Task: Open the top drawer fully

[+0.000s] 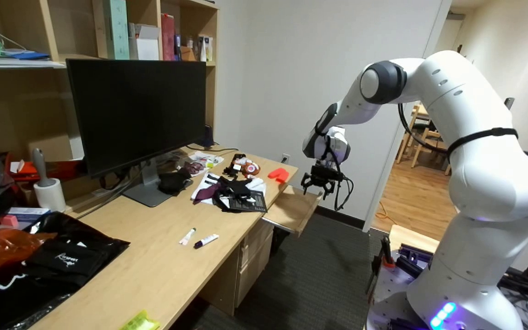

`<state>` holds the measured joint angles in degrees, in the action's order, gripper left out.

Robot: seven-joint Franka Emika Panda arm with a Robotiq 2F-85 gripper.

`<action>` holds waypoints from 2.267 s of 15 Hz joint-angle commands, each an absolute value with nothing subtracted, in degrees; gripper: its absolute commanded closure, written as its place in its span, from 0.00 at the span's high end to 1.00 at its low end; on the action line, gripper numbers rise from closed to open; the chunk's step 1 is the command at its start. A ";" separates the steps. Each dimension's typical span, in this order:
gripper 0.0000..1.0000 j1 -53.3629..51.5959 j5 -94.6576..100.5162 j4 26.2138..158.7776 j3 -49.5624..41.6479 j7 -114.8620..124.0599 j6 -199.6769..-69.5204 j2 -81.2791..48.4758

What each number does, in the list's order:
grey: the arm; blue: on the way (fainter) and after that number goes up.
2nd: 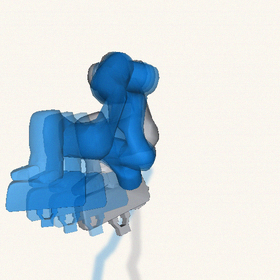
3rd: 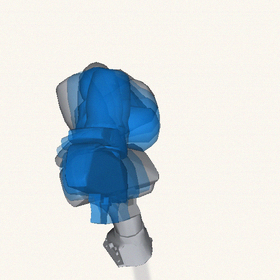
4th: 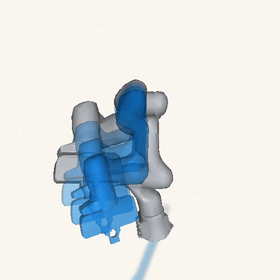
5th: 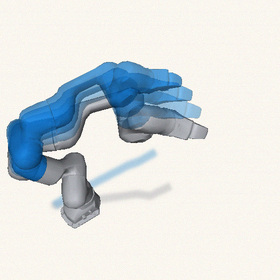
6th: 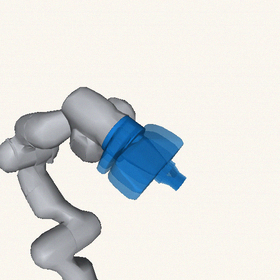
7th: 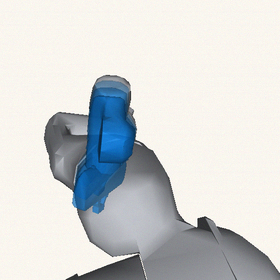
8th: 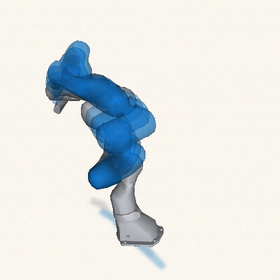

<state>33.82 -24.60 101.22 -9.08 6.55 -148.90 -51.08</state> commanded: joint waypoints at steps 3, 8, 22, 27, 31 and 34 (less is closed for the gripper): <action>1.00 28.69 -22.76 114.27 -7.51 1.47 -156.80 -44.40; 1.00 27.02 -25.29 121.99 -3.30 3.32 -159.94 -38.20; 1.00 24.26 -33.25 127.26 -1.33 13.47 -165.99 -40.35; 1.00 24.99 -37.77 132.95 2.22 12.07 -170.91 -39.99; 1.00 27.76 -40.73 136.27 5.62 11.29 -177.72 -41.14; 1.00 30.71 -41.10 137.79 8.10 11.32 -182.35 -42.42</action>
